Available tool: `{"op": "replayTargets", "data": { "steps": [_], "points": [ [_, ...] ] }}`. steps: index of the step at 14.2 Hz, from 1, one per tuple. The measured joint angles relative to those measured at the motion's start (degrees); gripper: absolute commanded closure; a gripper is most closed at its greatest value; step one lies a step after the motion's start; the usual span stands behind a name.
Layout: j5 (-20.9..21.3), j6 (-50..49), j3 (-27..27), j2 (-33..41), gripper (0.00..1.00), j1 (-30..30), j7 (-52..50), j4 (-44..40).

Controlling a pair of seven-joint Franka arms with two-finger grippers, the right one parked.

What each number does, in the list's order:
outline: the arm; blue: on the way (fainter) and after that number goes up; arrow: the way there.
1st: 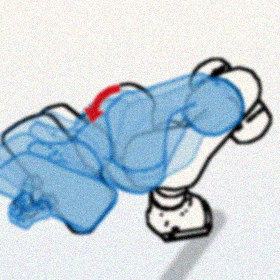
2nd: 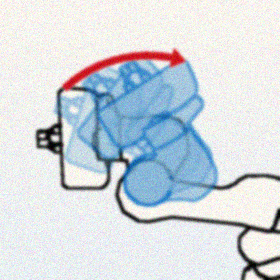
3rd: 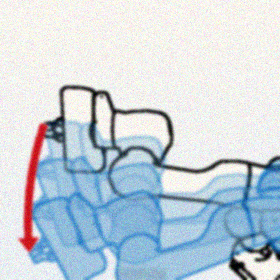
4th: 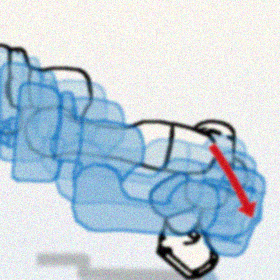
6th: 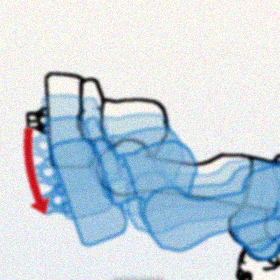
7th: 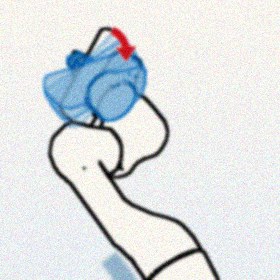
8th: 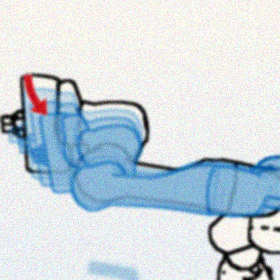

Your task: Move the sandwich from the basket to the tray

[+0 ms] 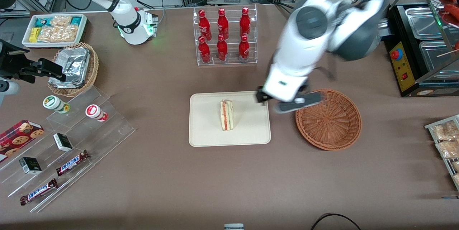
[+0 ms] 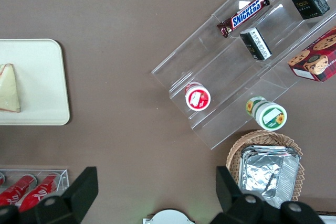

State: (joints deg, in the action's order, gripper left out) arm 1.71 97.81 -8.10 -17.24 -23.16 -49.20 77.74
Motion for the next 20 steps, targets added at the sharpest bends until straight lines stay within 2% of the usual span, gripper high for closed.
{"op": "replayTargets", "data": {
  "steps": [5, 10, 15, 20],
  "points": [
    [-0.06, -8.02, 0.11, 8.07, 0.00, 10.13, 13.32, 4.14],
    [-0.84, -12.02, 0.24, 16.04, 0.00, 17.62, 27.54, 9.05],
    [-2.66, -15.19, 6.16, 19.49, 0.00, 18.73, 38.24, 10.70],
    [-2.59, -15.35, 8.89, 19.70, 0.00, 18.73, 40.25, 10.02]
  ]
}}
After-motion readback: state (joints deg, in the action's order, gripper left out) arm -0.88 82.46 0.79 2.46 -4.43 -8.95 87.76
